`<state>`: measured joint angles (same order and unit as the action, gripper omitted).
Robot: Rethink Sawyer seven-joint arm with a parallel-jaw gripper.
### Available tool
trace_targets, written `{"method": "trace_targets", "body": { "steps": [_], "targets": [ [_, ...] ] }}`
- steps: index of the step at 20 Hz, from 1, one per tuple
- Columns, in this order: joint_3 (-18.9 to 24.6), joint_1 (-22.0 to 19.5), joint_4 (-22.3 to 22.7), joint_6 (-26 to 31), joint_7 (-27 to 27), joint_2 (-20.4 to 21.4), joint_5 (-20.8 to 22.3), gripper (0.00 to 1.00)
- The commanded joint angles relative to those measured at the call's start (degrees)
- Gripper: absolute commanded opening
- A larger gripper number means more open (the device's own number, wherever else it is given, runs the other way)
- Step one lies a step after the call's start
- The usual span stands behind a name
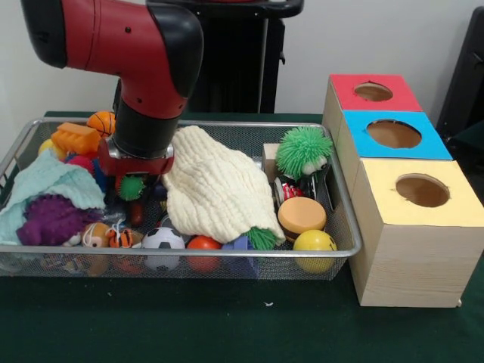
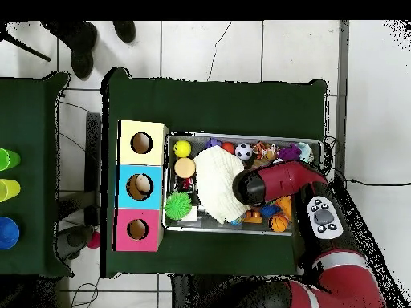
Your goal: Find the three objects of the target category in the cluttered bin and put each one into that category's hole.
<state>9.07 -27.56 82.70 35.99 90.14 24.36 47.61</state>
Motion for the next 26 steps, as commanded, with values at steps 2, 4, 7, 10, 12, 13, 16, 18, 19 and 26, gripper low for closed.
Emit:
{"method": "trace_targets", "body": {
  "steps": [2,4,7,10,12,13,16,18,19,26],
  "targets": [
    [-2.8,0.31,-3.8,-3.88,-0.8,-4.83,7.57,1.0],
    [-2.91,0.55,-4.38,-4.7,-0.66,-5.13,8.39,1.0],
    [-3.14,0.56,-5.19,-6.99,1.64,-6.0,8.65,1.0],
    [-3.45,1.03,-6.27,-8.19,2.22,-6.6,9.36,1.0],
    [-4.05,1.74,-7.05,-8.76,2.06,-6.97,10.59,1.0],
    [-4.4,2.1,-7.42,-9.17,1.96,-7.19,11.36,1.0],
    [-5.73,3.86,-8.94,-11.97,3.0,-7.57,14.38,1.0],
    [-6.63,4.68,-9.69,-12.84,4.1,-7.85,15.45,1.0],
    [-7.0,4.95,-9.98,-13.04,4.36,-8.04,15.89,1.0],
    [-9.73,6.76,-12.78,-15.14,8.39,-10.39,17.69,1.0]
  ]
}}
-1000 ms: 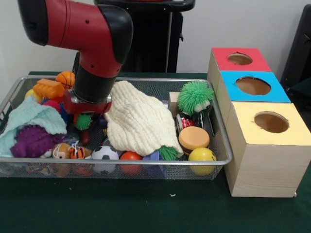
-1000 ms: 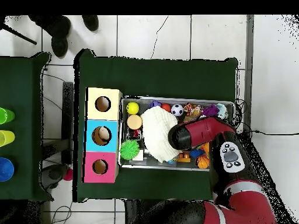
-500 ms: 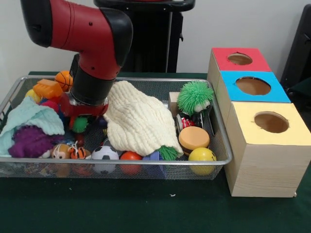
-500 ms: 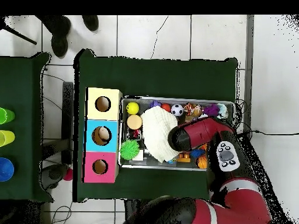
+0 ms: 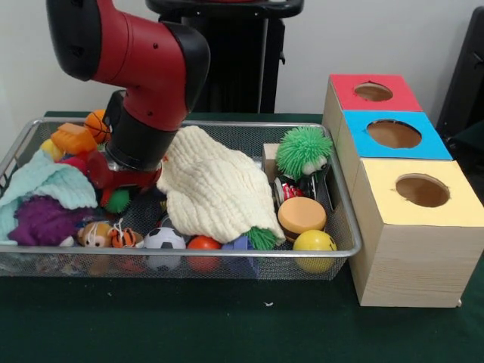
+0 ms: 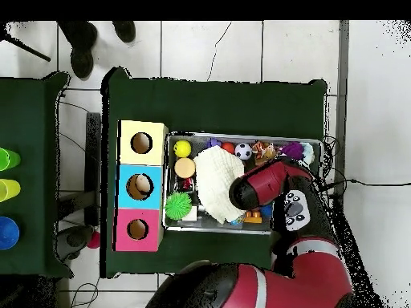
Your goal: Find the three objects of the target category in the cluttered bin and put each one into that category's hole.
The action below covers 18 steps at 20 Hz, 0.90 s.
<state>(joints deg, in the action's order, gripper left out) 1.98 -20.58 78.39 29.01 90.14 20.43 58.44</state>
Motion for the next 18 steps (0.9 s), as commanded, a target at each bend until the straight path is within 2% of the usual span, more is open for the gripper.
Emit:
{"method": "trace_targets", "body": {
  "steps": [1,4,5,8,9,11,15,18],
  "targets": [
    [-2.82,-0.16,-8.62,-8.56,8.76,-6.58,6.63,1.0],
    [-2.61,-0.53,-8.62,-8.66,8.75,-6.58,5.0,1.0],
    [-3.23,-0.58,-8.71,-8.48,9.98,-6.77,3.18,0.0],
    [-2.81,-1.36,-7.73,-10.6,10.45,-6.23,2.34,0.0],
    [-1.93,-1.88,-7.13,-9.82,8.22,-5.7,1.8,0.0],
    [0.28,-4.31,-4.6,-9.3,7.03,-3.82,-1.93,0.0],
    [8.25,-11.66,2.26,-6.08,0.46,0.09,-10.39,0.0],
    [13.52,-16.55,7.94,-4.06,-1.3,3.18,-16.62,0.0]
  ]
}}
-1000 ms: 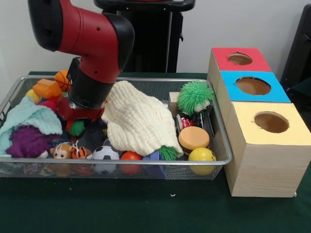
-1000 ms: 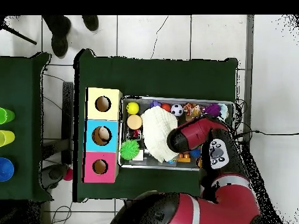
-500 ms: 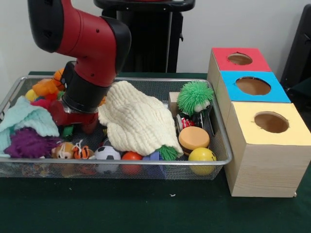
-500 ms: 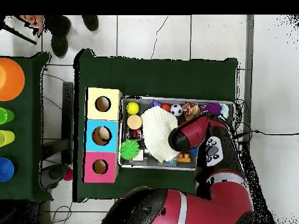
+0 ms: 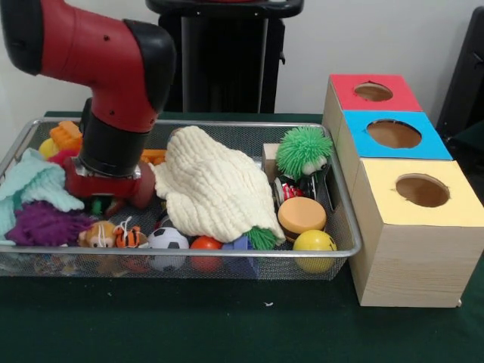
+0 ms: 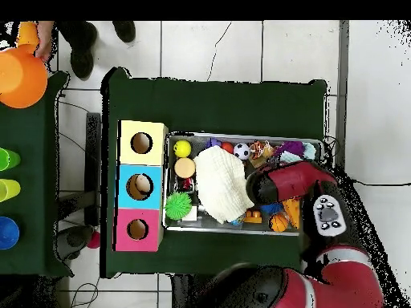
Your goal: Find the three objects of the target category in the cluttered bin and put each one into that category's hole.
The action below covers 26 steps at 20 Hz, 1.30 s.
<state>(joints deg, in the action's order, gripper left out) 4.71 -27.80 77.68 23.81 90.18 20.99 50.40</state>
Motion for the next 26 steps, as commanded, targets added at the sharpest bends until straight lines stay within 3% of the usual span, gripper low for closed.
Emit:
{"method": "trace_targets", "body": {
  "steps": [1,10,19,26],
  "targets": [
    [12.16,-10.32,9.97,2.18,-1.9,3.46,-10.25,0.0],
    [23.21,-19.24,18.19,8.36,0.32,6.48,-26.0,0.0],
    [25.41,-20.83,22.11,7.85,0.28,8.48,-29.8,0.0],
    [24.92,-20.34,22.9,5.37,-0.78,8.6,-27.25,0.0]
  ]
}}
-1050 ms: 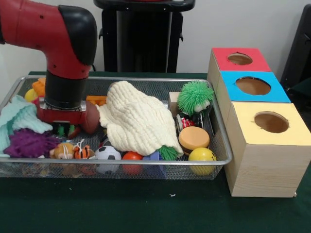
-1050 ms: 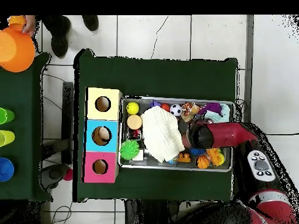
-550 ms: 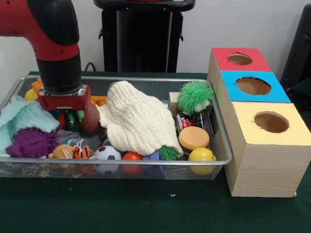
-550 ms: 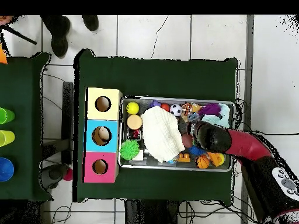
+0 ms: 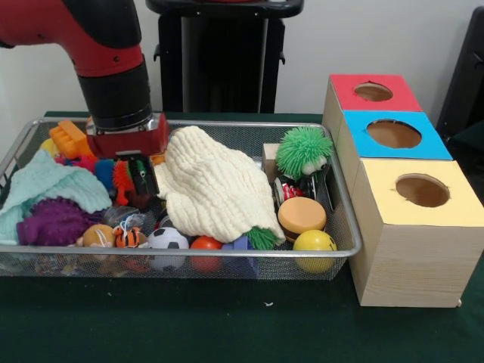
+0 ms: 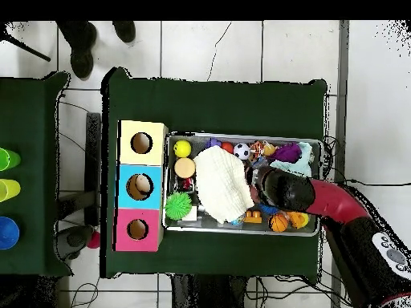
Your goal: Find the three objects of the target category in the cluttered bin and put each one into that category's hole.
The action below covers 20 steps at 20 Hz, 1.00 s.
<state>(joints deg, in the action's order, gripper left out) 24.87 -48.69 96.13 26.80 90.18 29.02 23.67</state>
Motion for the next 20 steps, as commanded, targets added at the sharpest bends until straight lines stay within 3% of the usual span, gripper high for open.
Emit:
{"method": "trace_targets", "body": {
  "steps": [1,14,15,17,20],
  "targets": [
    [4.84,0.54,4.42,2.53,-1.17,0.61,-0.22,0.0],
    [4.03,1.28,2.89,-0.23,-1.81,0.69,3.16,0.0],
    [3.15,1.87,2.44,-0.33,-1.19,0.84,3.5,1.0],
    [3.29,2.04,1.65,0.76,-2.37,0.37,3.79,1.0],
    [3.35,2.07,1.67,-2.61,-2.14,0.44,5.28,1.0]
  ]
}}
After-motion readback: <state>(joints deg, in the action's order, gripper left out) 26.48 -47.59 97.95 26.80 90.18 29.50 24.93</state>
